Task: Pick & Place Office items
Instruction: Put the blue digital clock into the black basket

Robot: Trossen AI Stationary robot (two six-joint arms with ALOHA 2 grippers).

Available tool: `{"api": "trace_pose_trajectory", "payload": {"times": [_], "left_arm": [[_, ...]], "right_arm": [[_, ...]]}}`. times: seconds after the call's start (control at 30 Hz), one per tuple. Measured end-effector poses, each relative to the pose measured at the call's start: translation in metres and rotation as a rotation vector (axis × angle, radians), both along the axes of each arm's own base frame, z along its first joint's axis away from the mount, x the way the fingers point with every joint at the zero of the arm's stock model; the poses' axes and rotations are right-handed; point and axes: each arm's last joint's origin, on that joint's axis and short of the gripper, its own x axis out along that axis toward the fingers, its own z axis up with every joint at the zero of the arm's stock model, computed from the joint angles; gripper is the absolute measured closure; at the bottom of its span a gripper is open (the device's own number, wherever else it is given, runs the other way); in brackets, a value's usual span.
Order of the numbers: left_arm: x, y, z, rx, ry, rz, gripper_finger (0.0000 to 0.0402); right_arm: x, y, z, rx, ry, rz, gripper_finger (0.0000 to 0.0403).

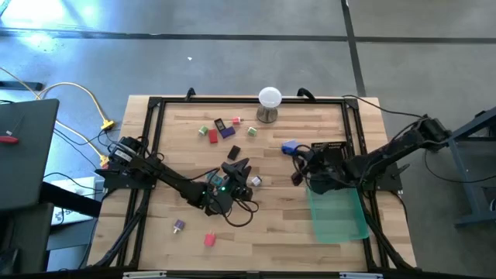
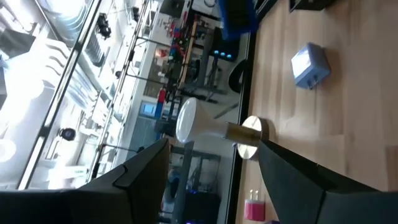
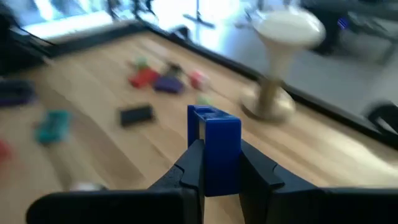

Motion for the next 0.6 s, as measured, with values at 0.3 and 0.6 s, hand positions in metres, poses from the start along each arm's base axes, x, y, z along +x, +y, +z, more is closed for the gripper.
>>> {"api": "trace_pose_trajectory", "payload": {"times": [0.3, 0.6], "left_arm": [[0.0, 0.005, 0.0, 0.007, -0.002, 0.058, 0.0168], [0.0, 0.006, 0.0, 0.034, 0.031, 0.088, 0.0168]], "right_arm": [[-0.048, -0.017, 0.003, 0.212, 0.067, -0.13, 0.0353], [-0.084, -0.019, 0.001, 0.369, 0.136, -0.261, 0.0353]]}}
